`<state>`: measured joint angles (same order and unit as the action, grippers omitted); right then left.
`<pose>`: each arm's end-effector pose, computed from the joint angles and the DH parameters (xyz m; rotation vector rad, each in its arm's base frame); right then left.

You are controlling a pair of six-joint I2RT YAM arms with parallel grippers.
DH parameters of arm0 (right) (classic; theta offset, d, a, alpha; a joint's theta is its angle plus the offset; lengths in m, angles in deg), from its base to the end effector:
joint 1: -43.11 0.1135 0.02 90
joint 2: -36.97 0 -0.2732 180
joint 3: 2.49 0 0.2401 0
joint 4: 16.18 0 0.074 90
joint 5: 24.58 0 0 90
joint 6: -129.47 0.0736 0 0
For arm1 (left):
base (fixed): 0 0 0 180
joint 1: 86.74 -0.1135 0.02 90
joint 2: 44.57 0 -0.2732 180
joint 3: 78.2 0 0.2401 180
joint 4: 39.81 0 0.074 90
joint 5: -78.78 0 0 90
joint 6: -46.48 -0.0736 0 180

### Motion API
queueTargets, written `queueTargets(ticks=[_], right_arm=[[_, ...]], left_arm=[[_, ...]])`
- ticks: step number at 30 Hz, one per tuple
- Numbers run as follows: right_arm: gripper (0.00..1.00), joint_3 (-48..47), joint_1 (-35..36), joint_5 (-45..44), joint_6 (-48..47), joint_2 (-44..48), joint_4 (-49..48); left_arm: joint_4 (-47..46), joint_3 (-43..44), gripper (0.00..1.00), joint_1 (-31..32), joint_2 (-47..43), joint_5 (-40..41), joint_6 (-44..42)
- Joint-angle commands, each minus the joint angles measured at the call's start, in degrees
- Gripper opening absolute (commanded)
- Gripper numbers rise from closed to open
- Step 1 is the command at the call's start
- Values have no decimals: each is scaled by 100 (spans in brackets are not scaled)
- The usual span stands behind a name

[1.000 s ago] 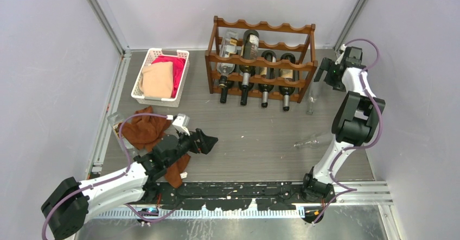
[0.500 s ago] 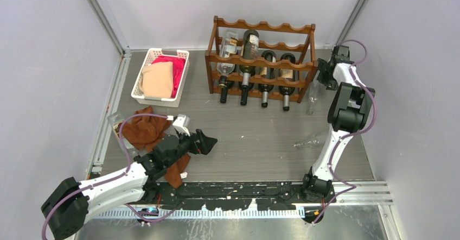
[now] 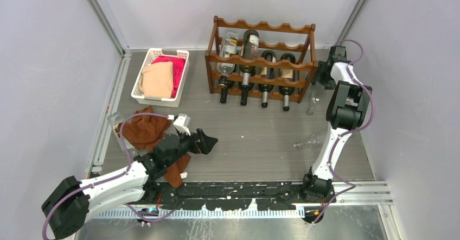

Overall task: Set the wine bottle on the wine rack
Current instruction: Pick up the wine bottle from the corner of the board.

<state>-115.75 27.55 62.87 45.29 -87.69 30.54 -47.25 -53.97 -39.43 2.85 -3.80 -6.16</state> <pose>0.4699 -0.1342 0.1655 0.4963 2.5403 -0.1202 0.1408 -0.1386 0.1802 0.0734 1.9421 -0.8966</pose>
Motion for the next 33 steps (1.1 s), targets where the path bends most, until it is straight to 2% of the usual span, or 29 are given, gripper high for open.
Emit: queueTargets(ticks=[1, 4, 12, 21, 33], right_arm=[[40, -200, -31, -26, -135, 52, 21], [18, -112, -144, 442, -14, 199, 13], [5, 332, -541, 1594, 313, 877, -93], [1, 831, -833, 2594, 439, 1447, -217], [1, 1712, -1274, 3215, 382, 2557, 75]], left_arm=[[-173, 250, 93, 6, -20, -92, 66], [-182, 255, 93, 6, -52, -154, 123], [-304, 228, 92, 6, -118, -336, 311], [-417, 213, 92, 6, -168, -516, 456], [-744, 123, 91, 6, -322, -674, 751]])
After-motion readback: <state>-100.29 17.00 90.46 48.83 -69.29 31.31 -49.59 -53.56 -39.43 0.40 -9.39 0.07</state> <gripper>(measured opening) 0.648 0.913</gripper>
